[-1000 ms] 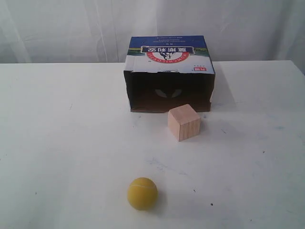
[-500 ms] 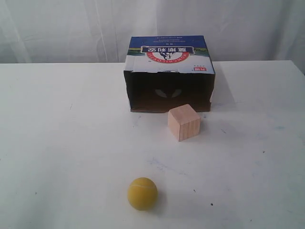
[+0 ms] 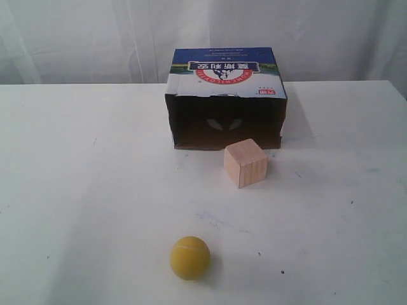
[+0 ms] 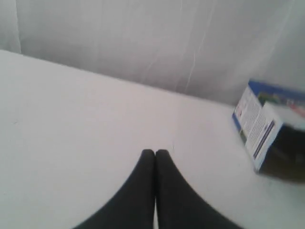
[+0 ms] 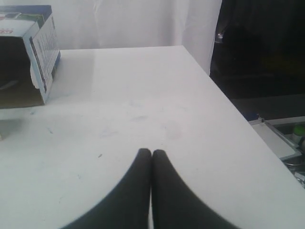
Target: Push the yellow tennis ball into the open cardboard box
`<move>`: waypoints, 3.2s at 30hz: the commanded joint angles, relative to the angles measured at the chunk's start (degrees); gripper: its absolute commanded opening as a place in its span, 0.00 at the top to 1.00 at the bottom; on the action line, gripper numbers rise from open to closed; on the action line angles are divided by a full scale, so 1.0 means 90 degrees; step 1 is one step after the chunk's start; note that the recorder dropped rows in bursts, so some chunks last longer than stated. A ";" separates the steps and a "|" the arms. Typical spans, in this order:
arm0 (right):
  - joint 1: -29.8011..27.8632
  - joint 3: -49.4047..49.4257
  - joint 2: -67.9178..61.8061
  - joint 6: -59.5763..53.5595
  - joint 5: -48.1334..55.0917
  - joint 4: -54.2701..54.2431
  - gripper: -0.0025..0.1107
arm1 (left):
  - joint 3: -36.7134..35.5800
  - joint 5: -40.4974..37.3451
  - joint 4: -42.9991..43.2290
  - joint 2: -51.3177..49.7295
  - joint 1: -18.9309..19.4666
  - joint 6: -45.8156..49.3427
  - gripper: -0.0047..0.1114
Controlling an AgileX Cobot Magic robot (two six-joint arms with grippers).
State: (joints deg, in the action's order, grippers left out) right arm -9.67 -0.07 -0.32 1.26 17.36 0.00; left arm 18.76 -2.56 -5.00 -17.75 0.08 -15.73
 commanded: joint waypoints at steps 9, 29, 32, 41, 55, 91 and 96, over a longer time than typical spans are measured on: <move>-0.0058 0.0008 0.0035 0.0008 -0.0403 0.0000 0.98 | 0.3026 -0.4608 -0.5699 -0.5192 -0.1887 0.6904 0.96; -0.0058 0.0008 0.0035 -0.0642 -0.0388 0.0000 0.98 | 0.2733 -0.2270 -0.7871 -0.8302 -0.4395 1.1228 0.96; -0.0058 0.0008 0.0035 -0.0642 -0.0388 0.0000 0.98 | 0.2733 -0.1857 -0.7871 -0.8623 -0.4395 1.2031 0.96; -0.0058 0.0008 0.0035 -0.0642 -0.0388 0.0000 0.98 | 0.2745 -0.1132 -0.7887 -0.8950 -0.4395 1.2629 0.96; -0.0058 0.0008 0.0035 -0.0640 -0.0401 0.0000 0.98 | 0.3325 -0.0637 -0.7958 -0.8950 -0.4395 1.3118 0.96; -0.0058 0.0008 0.0035 -0.0640 -0.0401 0.0000 0.98 | 0.4510 -0.2162 -1.0550 -1.0253 -0.3142 1.4910 0.96; -0.0058 0.0008 0.0035 -0.0640 -0.0401 0.0000 0.98 | 0.4933 -0.2412 -1.0550 -1.0239 -0.3039 1.4841 0.96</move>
State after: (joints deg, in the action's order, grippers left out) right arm -9.67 -0.07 -0.32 -4.06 14.52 0.00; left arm 61.35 -21.82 -98.66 -110.18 -27.84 112.08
